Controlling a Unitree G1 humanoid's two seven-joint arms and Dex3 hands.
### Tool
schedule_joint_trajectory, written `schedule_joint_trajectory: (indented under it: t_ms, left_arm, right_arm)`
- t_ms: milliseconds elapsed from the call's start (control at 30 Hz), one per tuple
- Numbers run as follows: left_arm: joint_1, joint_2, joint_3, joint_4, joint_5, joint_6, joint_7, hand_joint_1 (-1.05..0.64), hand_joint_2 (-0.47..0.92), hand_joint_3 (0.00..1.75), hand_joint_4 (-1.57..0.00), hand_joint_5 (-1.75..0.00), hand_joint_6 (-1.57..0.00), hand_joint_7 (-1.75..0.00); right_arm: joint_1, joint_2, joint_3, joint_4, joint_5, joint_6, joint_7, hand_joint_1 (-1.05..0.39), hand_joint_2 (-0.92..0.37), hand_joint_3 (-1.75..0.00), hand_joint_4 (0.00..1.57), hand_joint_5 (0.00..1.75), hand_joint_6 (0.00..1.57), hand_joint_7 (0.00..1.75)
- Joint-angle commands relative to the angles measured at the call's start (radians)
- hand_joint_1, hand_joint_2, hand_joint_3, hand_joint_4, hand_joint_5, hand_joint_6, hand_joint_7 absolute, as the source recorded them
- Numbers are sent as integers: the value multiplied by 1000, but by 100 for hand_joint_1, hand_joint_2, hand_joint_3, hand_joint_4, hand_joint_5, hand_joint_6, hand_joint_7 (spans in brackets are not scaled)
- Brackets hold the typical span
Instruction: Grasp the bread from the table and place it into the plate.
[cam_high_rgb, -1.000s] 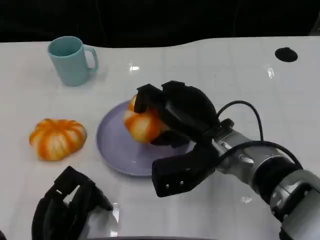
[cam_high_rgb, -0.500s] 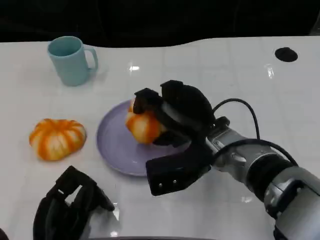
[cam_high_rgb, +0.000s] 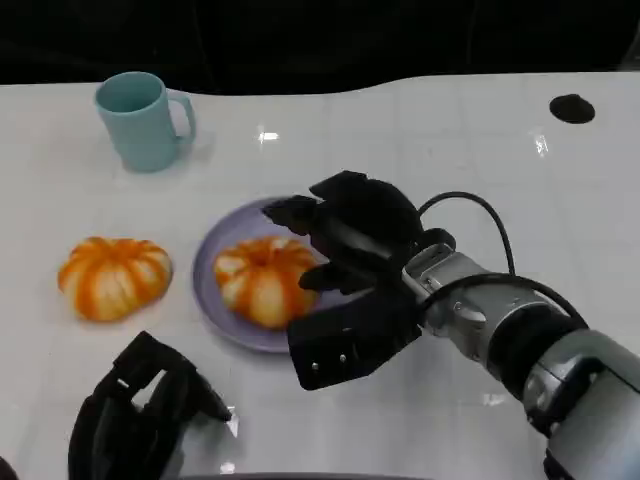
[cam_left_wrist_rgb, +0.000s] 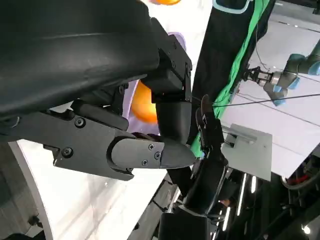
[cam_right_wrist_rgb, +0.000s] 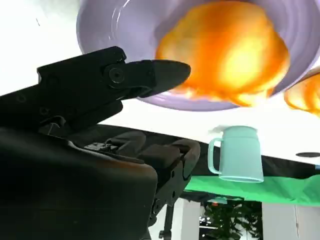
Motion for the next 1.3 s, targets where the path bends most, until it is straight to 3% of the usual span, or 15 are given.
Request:
schedule_joint_trajectory:
  t_ms: [33,300,533,800,933,1100,1167,1300]
  left_arm:
    - [14,8,-3,-16,7,-5,8,-55,92,28,-62,-175,-50,-151]
    - [14,9,-5,-14,3,-2,5,-55,92,28,-62,-175,-49,-152]
    - [2,7,-6,-3,6,-3,9,-56,92,27,-63,-175,-49,-153]
    - [0,10,-10,-5,15,-3,15,-55,92,28,-63,-175,-49,-155]
    - [3,7,-10,-8,23,-14,19,-56,92,28,-63,-175,-49,-155]
    - [1,9,-9,-5,23,-13,17,-56,92,29,-62,-175,-48,-157]
    - [0,8,-7,-6,17,-8,15,-56,92,29,-63,-175,-48,-157]
    - [3,5,-7,-15,13,4,20,-56,92,27,-64,-175,-48,-157]
  right_arm:
    - [-16,-17,-7,-28,16,-7,32,-79,-92,-48,12,5,18,0]
    - [17,-61,-46,-86,72,-66,101,-82,-92,-49,10,4,16,0]
    - [90,-143,-97,-182,145,-172,147,-81,-92,-48,12,6,18,1]
    - [234,-243,-194,-350,271,-302,238,-79,-92,-43,12,7,13,1]
    - [352,-283,-284,-421,432,-450,314,-71,-92,-37,22,13,22,4]
    - [460,-283,-378,-440,625,-576,440,-68,-92,-35,42,24,40,11]
    - [501,-289,-412,-467,711,-573,525,-69,-92,-37,47,27,45,12]
    - [582,-292,-479,-554,891,-486,702,-71,-92,-38,54,32,54,13]
